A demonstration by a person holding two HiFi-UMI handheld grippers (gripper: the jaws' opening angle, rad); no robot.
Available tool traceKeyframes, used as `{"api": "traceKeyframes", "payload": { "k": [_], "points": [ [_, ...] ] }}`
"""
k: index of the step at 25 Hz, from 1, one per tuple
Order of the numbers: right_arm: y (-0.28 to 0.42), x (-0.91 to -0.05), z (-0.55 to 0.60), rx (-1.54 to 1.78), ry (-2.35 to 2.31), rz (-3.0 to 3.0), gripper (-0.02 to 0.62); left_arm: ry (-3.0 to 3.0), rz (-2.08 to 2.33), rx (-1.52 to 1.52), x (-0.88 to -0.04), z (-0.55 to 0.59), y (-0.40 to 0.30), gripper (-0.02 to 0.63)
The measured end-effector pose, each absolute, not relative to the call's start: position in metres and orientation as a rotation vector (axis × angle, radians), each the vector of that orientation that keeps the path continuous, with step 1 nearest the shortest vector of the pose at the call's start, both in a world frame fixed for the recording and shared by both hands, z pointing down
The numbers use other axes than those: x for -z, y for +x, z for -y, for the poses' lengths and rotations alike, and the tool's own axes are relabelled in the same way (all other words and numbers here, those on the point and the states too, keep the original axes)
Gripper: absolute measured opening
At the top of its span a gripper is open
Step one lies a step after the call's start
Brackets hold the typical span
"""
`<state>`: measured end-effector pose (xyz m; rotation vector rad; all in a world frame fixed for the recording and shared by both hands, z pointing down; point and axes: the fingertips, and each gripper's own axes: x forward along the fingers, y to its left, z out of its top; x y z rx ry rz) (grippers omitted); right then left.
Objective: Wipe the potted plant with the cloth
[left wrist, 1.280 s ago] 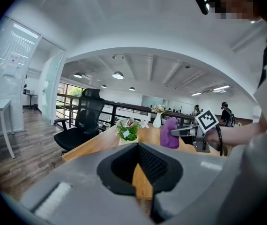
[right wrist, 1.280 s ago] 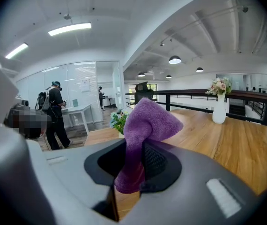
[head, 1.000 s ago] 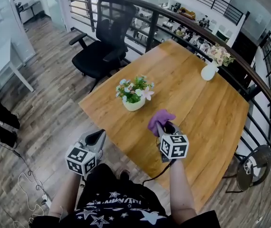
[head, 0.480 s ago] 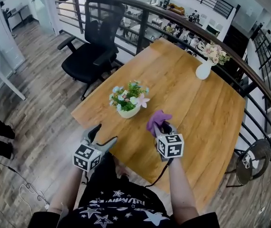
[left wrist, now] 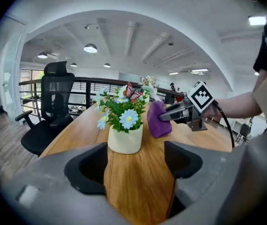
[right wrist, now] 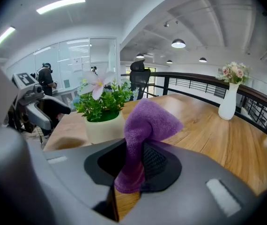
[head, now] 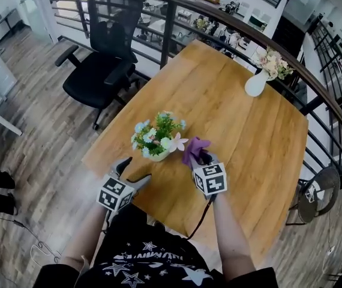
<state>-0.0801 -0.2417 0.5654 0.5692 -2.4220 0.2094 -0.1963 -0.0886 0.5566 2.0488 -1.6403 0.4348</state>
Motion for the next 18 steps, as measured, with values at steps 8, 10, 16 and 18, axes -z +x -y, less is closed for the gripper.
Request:
{"api": "traceKeyframes", "payload": {
  "k": [8,10,16,18],
  "points": [
    [-0.118,-0.586,0.27,-0.065,0.446,2.396,0.084,2.096,1.566,-0.506,-0.58,0.128,-0.203,0.382],
    [-0.128,-0.59,0.275,-0.022,0.41,2.401,0.084,2.116,1.55,-0.534,-0.585,0.134,-0.205,0.382],
    [-0.152,-0.595,0.277,0.043,0.321,2.397,0.084,2.12,1.513,-0.526,-0.598,0.145,-0.204,0.382],
    [-0.158,-0.598,0.276,0.106,0.276,2.389,0.084,2.131,1.529,-0.542,-0.602,0.147,-0.209,0.382]
  ]
}}
